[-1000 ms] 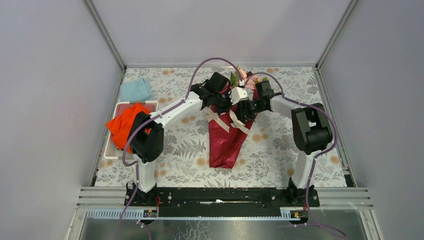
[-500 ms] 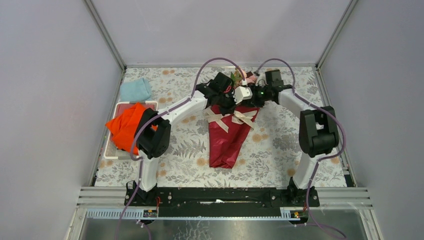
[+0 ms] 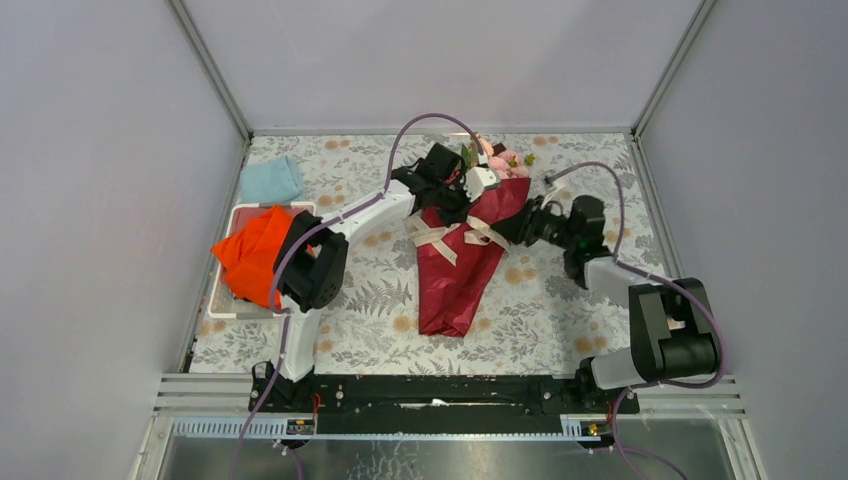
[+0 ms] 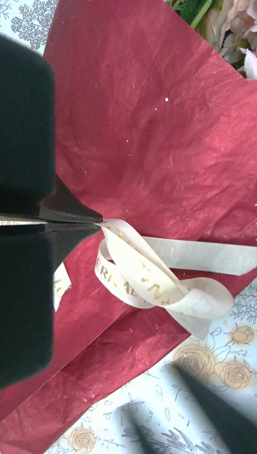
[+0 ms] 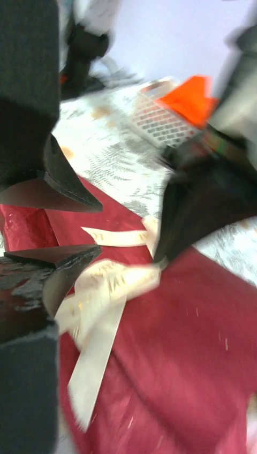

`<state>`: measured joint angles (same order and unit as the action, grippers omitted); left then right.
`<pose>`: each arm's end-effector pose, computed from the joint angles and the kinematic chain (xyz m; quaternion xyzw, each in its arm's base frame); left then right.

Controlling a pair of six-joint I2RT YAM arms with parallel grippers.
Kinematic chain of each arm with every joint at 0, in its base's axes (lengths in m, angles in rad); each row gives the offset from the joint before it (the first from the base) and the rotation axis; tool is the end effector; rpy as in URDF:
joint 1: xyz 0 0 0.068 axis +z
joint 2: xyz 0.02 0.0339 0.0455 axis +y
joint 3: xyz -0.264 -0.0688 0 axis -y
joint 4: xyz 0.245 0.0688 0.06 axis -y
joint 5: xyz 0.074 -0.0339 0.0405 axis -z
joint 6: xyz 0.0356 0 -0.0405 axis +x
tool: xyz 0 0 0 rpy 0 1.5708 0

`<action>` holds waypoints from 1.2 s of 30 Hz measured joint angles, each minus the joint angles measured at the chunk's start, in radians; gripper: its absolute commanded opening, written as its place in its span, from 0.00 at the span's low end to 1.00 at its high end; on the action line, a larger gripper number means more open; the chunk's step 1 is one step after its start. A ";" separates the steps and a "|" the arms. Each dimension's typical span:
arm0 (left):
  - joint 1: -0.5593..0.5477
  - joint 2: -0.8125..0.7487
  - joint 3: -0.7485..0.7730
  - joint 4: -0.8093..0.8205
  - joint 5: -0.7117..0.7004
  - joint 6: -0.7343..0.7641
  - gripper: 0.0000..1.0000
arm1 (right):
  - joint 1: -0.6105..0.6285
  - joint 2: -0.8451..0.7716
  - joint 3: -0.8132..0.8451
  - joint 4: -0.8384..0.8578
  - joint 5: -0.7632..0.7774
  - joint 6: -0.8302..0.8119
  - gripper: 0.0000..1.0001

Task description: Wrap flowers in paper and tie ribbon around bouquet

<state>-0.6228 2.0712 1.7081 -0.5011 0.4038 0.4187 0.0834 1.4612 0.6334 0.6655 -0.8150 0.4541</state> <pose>0.3706 -0.2834 0.2330 0.5175 0.7628 -0.2217 0.3180 0.2950 0.0507 0.2202 -0.1233 0.7350 0.4490 0.4929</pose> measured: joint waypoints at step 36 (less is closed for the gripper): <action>0.017 0.041 0.000 0.023 0.024 -0.026 0.00 | 0.308 0.278 -0.027 0.184 0.300 -0.829 0.30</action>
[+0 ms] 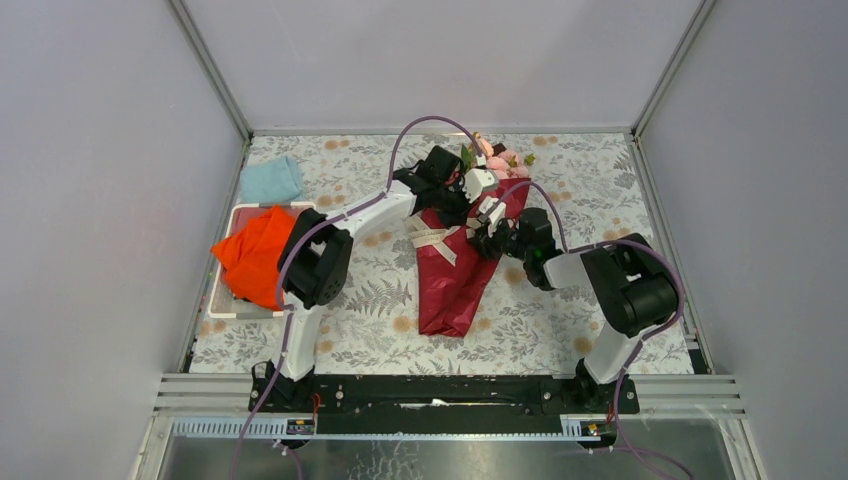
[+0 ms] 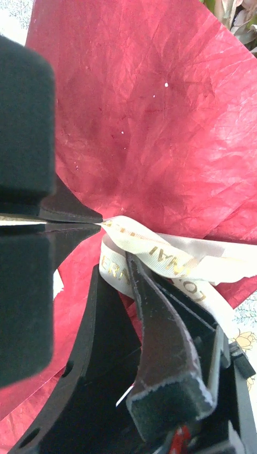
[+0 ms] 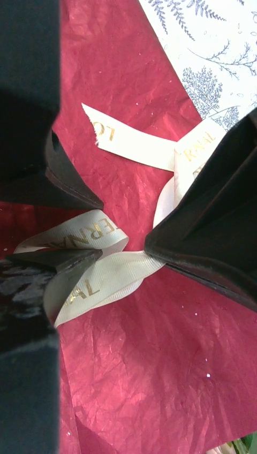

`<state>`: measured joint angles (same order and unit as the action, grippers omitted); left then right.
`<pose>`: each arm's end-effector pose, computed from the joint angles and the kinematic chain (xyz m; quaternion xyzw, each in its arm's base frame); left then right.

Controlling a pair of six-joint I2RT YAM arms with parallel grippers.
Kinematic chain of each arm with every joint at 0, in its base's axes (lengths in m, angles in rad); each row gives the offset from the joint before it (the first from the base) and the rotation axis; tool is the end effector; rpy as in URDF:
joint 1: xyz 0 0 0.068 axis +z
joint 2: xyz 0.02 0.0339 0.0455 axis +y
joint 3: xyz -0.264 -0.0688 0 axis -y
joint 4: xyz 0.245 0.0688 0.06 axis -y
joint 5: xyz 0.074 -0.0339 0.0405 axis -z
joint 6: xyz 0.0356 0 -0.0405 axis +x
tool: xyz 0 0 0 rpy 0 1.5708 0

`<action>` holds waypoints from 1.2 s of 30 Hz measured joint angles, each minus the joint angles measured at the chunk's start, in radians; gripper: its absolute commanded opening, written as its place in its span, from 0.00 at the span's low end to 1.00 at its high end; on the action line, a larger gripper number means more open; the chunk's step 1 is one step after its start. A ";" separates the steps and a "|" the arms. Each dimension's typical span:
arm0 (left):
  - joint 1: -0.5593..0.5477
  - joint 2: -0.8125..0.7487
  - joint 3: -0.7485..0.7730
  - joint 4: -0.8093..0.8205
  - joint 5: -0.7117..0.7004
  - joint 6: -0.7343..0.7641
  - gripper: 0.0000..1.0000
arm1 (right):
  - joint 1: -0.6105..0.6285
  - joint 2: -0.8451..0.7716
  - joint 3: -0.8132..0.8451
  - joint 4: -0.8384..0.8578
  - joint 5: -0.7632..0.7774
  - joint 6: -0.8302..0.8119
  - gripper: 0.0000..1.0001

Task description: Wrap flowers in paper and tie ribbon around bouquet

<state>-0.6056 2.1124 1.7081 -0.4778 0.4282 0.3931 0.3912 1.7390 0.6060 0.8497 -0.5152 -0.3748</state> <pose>0.3801 -0.2812 0.2164 0.5034 0.7731 -0.2338 0.3068 0.2921 0.1395 0.1480 -0.4309 0.6603 0.2085 0.5787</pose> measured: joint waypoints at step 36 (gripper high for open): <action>0.031 -0.040 0.017 -0.121 -0.014 -0.018 0.88 | 0.009 -0.279 -0.186 0.008 -0.066 0.560 0.00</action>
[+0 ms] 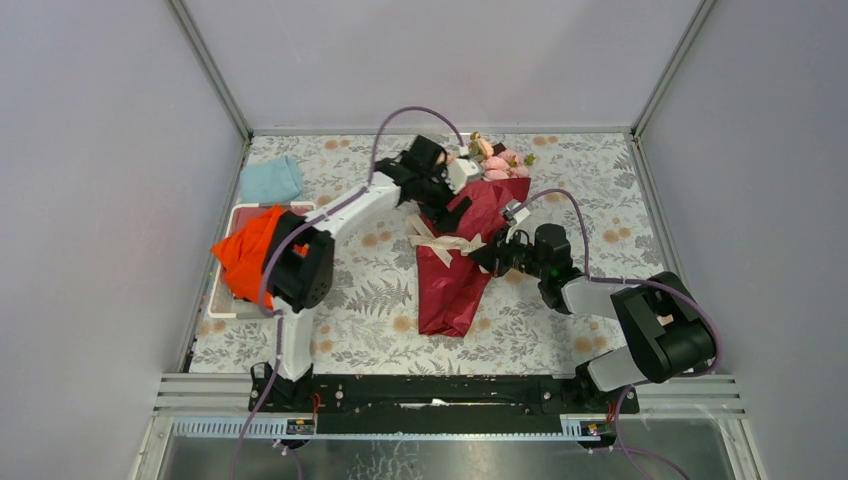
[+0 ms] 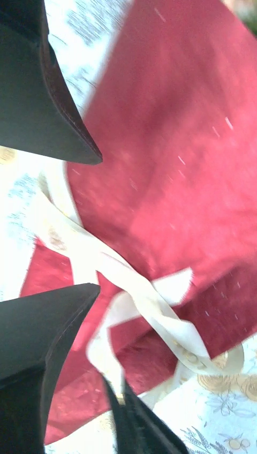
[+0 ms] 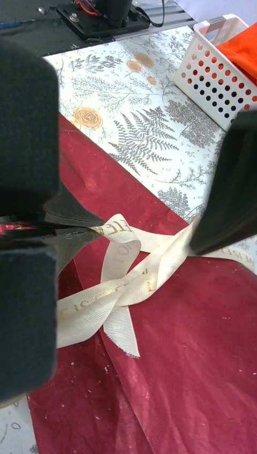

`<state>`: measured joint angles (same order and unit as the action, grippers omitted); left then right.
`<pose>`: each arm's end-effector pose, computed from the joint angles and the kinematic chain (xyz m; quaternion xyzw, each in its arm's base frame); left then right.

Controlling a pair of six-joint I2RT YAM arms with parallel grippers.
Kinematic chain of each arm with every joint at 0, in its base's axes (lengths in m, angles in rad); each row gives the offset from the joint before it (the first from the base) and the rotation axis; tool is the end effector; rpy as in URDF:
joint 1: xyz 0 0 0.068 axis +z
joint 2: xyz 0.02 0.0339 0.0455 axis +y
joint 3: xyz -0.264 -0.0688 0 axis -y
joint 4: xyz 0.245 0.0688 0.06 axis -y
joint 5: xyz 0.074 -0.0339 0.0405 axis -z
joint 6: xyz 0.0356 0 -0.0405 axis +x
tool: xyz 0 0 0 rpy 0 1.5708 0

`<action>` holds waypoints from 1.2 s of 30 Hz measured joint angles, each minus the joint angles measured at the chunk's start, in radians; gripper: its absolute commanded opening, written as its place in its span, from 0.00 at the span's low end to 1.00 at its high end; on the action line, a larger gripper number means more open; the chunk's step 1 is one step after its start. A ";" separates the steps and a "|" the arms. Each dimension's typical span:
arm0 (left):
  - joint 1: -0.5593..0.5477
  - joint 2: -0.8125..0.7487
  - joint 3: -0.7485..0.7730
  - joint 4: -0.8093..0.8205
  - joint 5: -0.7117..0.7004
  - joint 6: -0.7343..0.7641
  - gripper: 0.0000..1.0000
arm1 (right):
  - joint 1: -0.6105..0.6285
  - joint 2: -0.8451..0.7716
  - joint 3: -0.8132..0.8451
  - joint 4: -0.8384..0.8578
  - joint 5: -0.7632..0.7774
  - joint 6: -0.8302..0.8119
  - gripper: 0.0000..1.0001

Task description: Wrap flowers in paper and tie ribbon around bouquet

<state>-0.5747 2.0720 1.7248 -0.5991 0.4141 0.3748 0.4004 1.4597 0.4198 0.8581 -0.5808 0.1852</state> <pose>0.3783 -0.2621 0.2316 0.4819 0.7995 -0.2247 0.2796 0.2397 0.1227 0.1762 -0.2613 0.7123 0.3876 0.5236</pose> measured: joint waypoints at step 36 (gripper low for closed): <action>0.198 0.024 -0.212 0.090 0.064 0.345 0.00 | -0.005 -0.015 0.029 -0.068 -0.015 0.026 0.00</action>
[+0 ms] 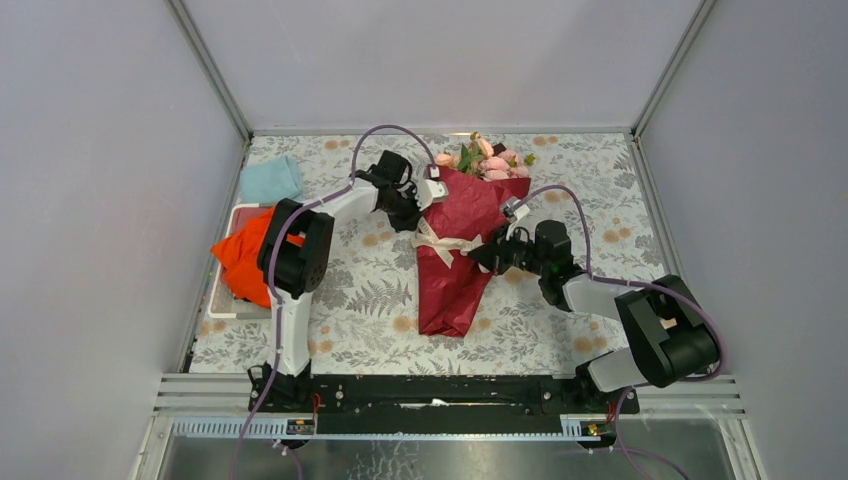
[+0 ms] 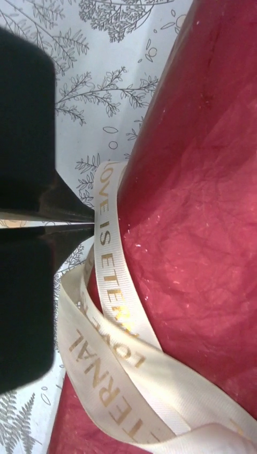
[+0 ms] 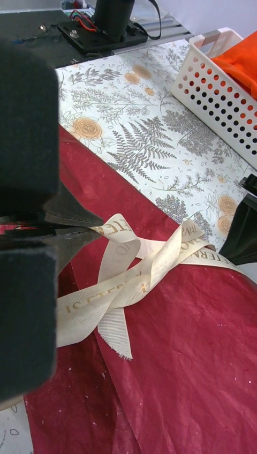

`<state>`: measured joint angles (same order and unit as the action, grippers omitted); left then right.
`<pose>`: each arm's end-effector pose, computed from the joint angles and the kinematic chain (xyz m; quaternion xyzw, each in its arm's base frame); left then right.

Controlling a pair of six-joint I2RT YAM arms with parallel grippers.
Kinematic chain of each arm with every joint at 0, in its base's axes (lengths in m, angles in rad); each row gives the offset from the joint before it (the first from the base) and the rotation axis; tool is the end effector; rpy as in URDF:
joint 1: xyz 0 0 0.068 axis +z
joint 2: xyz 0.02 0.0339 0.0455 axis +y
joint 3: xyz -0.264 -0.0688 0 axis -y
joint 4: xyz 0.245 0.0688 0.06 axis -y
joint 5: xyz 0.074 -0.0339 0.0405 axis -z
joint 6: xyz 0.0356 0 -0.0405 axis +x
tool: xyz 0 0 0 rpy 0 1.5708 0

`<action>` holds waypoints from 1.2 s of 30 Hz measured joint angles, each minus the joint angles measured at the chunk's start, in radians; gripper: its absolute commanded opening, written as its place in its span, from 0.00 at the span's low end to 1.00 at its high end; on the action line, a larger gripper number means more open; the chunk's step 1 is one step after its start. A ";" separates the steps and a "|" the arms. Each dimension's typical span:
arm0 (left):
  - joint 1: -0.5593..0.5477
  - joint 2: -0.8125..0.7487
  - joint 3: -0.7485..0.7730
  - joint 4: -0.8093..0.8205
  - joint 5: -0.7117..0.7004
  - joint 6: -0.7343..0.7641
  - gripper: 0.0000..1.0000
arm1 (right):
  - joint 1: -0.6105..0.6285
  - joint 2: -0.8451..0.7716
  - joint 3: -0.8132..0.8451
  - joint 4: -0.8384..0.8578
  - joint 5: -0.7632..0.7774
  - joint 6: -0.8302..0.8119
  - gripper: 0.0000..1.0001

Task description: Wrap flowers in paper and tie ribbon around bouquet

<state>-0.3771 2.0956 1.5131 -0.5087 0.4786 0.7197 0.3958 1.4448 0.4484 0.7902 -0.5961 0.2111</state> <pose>0.4018 -0.1767 0.1636 0.5400 0.7760 -0.1875 0.2666 0.2429 0.1231 0.1811 -0.2528 0.7217 0.3976 0.5071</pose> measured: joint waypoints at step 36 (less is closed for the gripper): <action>0.085 0.023 -0.020 0.088 0.146 0.285 0.65 | -0.198 -0.067 -0.014 0.038 -0.106 0.188 0.00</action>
<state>-0.2920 2.1185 1.4933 -0.4206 0.6243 1.0050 0.1982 1.3781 0.4339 0.8284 -0.7017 0.3996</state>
